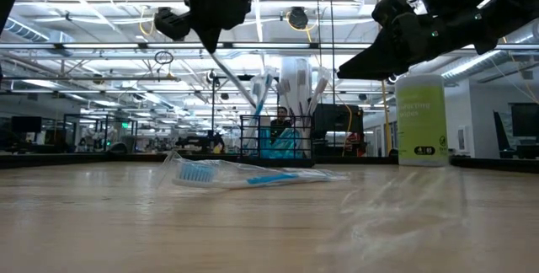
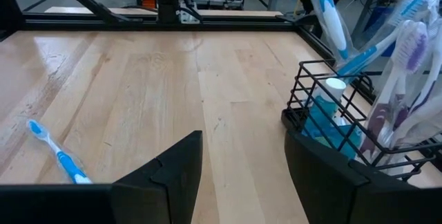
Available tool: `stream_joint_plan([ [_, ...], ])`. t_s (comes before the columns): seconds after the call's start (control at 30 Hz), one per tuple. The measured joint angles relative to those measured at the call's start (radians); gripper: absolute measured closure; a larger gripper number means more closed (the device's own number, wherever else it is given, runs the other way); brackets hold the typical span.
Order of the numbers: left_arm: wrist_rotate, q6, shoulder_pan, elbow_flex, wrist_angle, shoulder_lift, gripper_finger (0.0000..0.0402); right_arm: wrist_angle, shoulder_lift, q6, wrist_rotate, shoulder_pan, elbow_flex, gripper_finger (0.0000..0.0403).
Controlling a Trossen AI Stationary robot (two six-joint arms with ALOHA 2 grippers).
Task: Pick & Place toothbrushing station
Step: Put the blue toothbrush into the left compartment of the wire organizer
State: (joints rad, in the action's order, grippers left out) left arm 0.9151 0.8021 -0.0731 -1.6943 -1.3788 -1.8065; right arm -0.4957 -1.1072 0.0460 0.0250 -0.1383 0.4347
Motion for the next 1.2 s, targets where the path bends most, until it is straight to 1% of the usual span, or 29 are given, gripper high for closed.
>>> stream_joint_plan([
  [0.33, 0.011, -0.082, 0.047, 0.000, -0.035, 0.000, 0.0396, 0.000, 0.000, 0.000, 0.000, 0.000, 0.000, 0.0206],
  [0.5, -0.017, -0.134, 0.061, 0.000, -0.043, 0.000, 0.0397, 0.000, 0.000, 0.000, 0.000, 0.000, 0.000, 0.0206],
  [0.7, 0.006, -0.222, 0.053, 0.000, -0.129, 0.000, 0.0399, 0.000, 0.000, 0.000, 0.000, 0.000, 0.000, 0.0206],
  [0.8, -0.016, -0.247, 0.045, 0.000, -0.148, 0.000, 0.0396, 0.000, 0.000, 0.000, 0.000, 0.000, 0.000, 0.0206],
  [1.0, -0.034, -0.232, 0.051, 0.000, -0.133, 0.000, 0.0396, -0.001, 0.000, 0.000, 0.000, 0.000, 0.000, 0.0206],
  [1.2, -0.109, -0.242, 0.051, 0.000, -0.102, 0.000, 0.0398, -0.001, 0.000, 0.000, 0.000, 0.000, 0.000, 0.0206],
])
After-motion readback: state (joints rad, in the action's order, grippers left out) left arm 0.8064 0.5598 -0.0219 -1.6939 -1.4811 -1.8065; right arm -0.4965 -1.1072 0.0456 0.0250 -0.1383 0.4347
